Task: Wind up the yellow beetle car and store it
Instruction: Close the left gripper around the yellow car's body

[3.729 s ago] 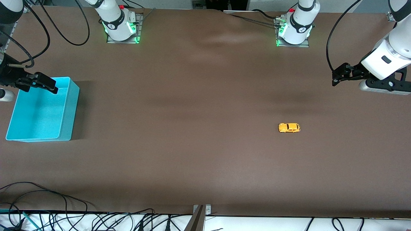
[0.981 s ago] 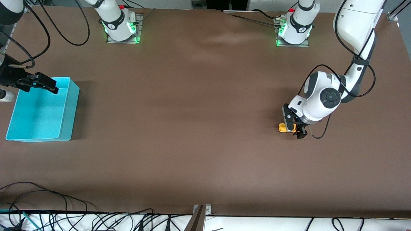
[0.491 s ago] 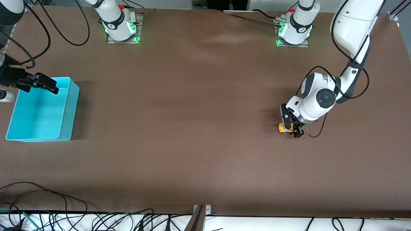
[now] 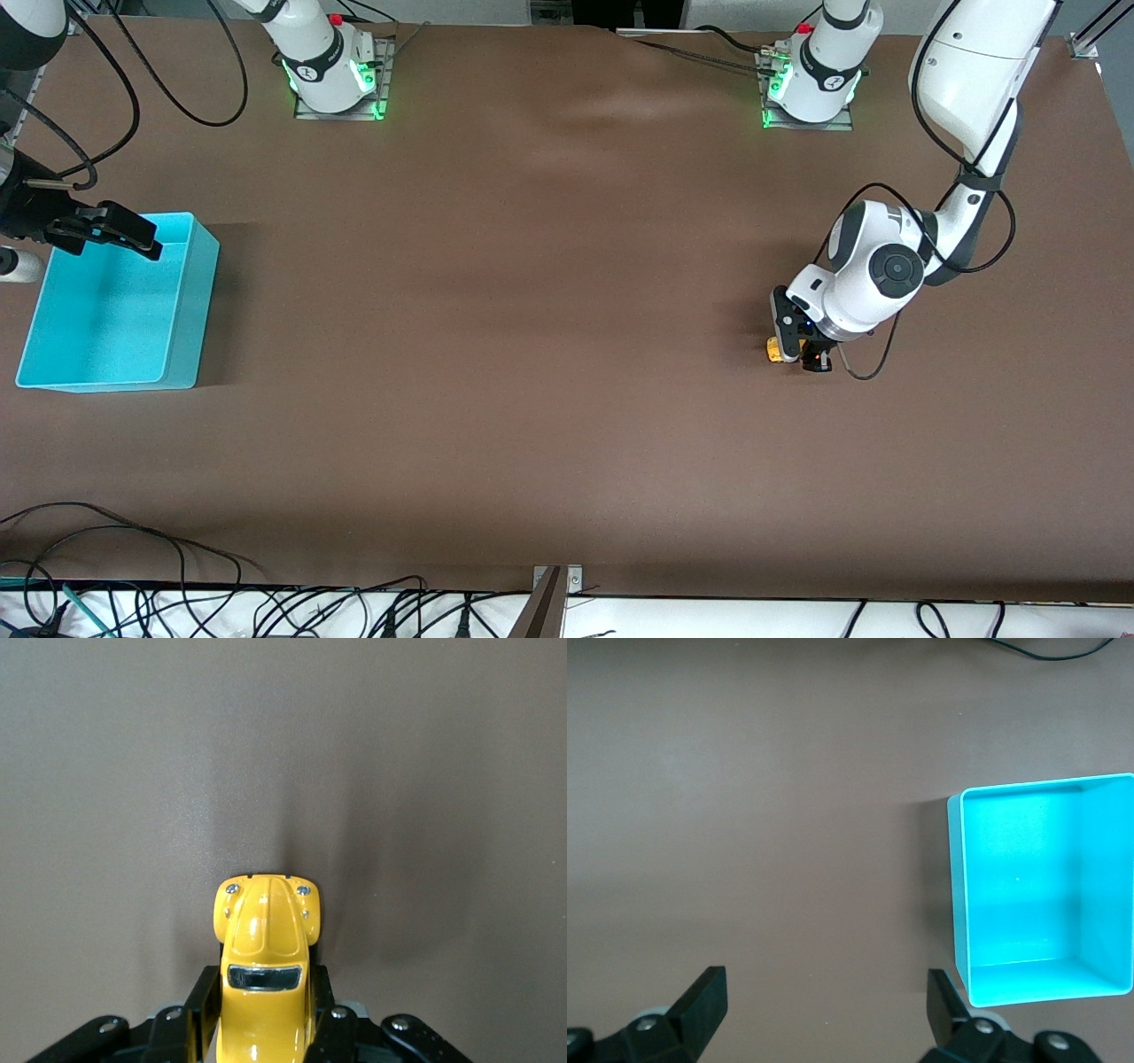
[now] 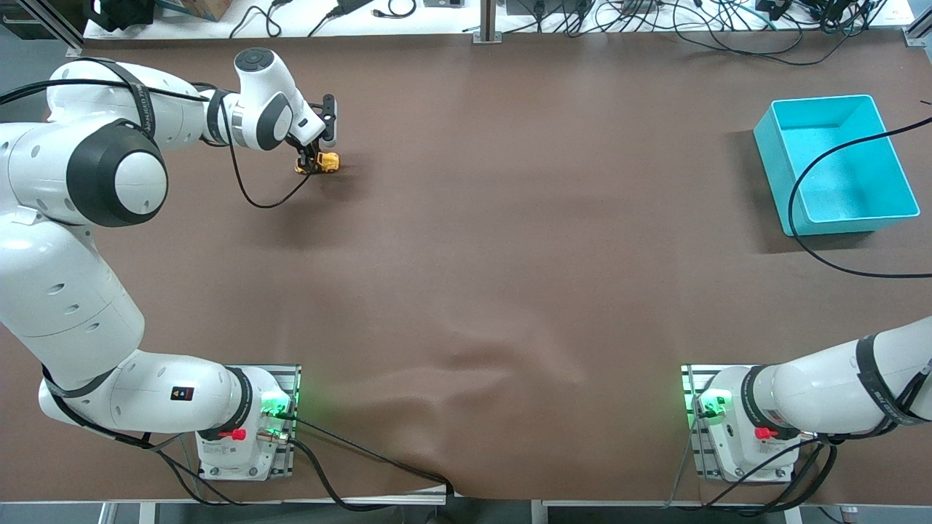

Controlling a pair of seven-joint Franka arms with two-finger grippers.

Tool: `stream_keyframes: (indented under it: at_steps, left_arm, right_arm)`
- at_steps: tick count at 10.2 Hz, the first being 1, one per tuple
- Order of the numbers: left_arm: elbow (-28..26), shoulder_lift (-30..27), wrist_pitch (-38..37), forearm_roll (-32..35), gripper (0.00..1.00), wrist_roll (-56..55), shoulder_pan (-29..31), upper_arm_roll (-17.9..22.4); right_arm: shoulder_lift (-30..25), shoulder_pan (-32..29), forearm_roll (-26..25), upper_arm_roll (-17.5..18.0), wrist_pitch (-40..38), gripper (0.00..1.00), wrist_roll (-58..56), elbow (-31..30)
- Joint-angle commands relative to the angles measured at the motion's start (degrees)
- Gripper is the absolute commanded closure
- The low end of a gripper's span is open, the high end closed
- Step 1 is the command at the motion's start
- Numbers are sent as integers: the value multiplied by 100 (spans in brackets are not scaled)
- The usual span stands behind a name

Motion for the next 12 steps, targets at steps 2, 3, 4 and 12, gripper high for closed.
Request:
stream_keyframes:
  at_steps: [2,3,4,12]
  left_arm:
    - [4,69,87,135,94,424,32,5]
    - [22,121,78,127,94,547,49,5]
    - [31,122,78,127,94,548,58,5]
    - [304,412,17,127,93,1706,997,40]
  right_arm:
    - [-52,2,-55,-13,-38,0,-19,-47]
    - [-52,2,-55,-13,-38,0,-19,-47]
    - [-52,2,-55,-13,-38,0,-19,-47]
    - [-52,2,-55,-13,-47,0,-19,-47]
